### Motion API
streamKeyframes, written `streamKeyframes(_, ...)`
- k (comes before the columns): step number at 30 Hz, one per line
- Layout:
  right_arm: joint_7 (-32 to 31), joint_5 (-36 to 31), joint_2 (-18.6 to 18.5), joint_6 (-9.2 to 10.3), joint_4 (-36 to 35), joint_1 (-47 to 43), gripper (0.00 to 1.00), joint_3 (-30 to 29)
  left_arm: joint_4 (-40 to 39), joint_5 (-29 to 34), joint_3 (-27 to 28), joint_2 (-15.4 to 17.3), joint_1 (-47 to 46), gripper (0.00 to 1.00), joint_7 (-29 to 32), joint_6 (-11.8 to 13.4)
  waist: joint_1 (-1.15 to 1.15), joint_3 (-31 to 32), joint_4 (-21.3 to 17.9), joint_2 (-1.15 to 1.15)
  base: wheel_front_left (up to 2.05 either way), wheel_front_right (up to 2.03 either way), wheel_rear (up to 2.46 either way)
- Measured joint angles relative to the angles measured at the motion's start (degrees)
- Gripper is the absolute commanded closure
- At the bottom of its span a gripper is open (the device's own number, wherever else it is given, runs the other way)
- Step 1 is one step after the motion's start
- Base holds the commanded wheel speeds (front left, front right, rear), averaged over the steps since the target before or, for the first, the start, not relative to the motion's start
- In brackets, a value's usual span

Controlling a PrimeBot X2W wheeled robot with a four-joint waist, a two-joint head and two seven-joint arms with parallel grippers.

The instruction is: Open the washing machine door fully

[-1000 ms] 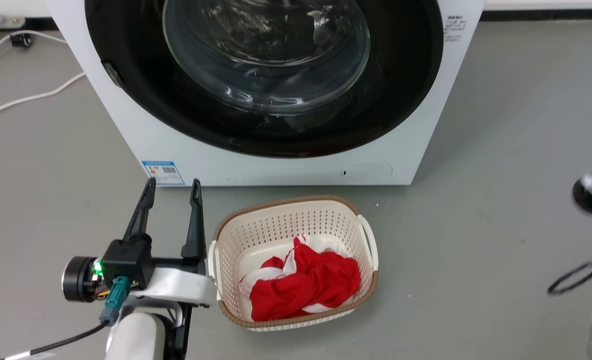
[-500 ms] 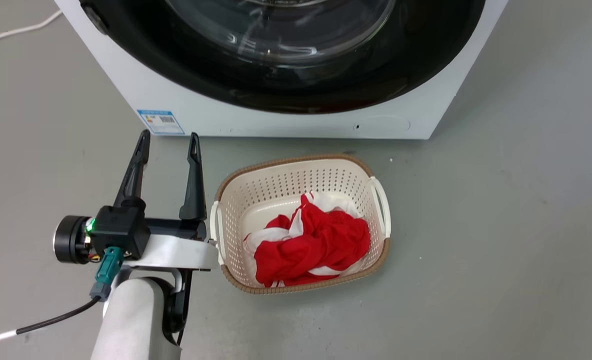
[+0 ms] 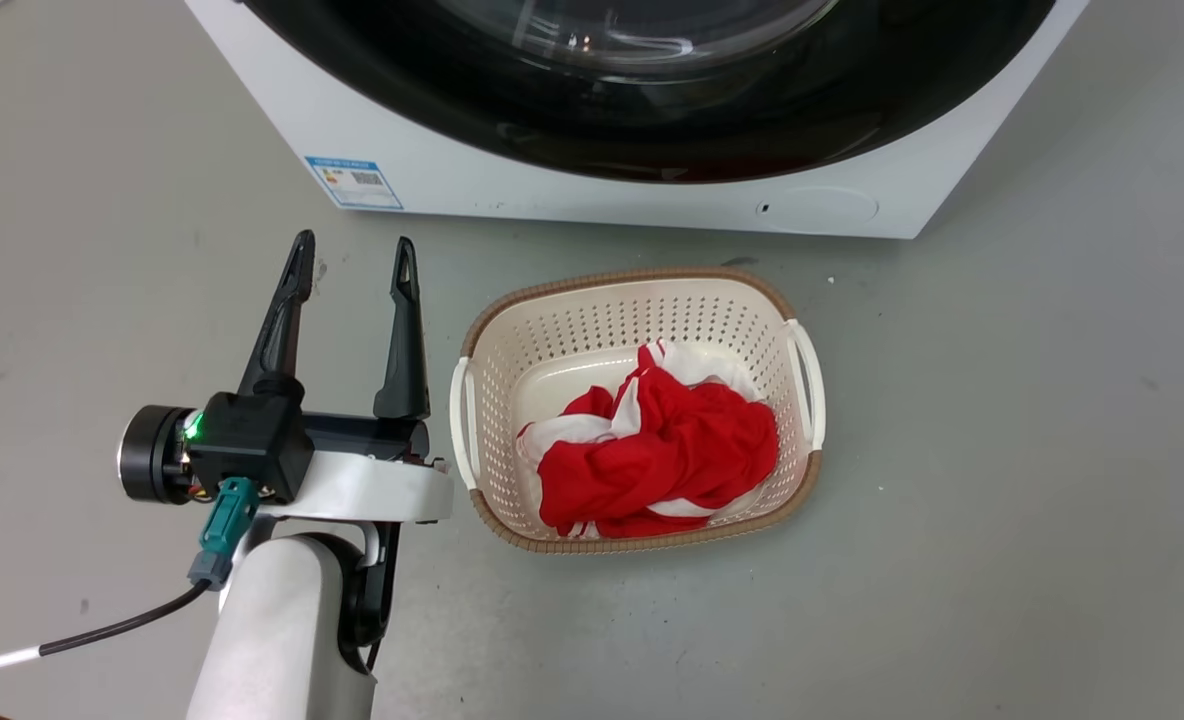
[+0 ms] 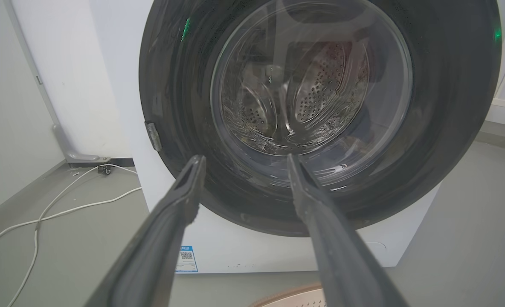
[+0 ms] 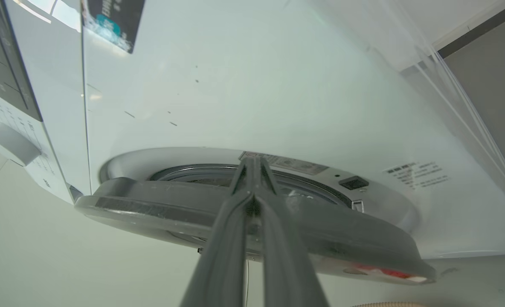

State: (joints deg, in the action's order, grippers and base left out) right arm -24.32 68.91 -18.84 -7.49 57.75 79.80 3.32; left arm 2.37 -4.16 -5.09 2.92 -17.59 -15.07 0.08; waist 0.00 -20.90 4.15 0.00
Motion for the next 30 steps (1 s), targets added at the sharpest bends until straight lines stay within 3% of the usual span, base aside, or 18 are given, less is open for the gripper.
streamKeyframes(16, -3.28, -5.64, 2.35, 0.00, 8.10, 7.00, 1.00, 2.22, -1.05, -0.41, -2.20, -0.01, -2.57, 0.00, -0.01, 0.87, 0.00, -5.06, 2.21, 0.00, 0.00, 0.00, 0.00)
streamKeyframes(30, -16.23, -1.05, 3.30, -0.01, 5.70, 3.31, 1.00, 0.81, 0.02, -0.57, -2.13, -0.01, -2.63, 0.00, 0.00, 1.18, 0.00, -3.06, 1.83, 0.00, 0.00, 0.00, 0.00)
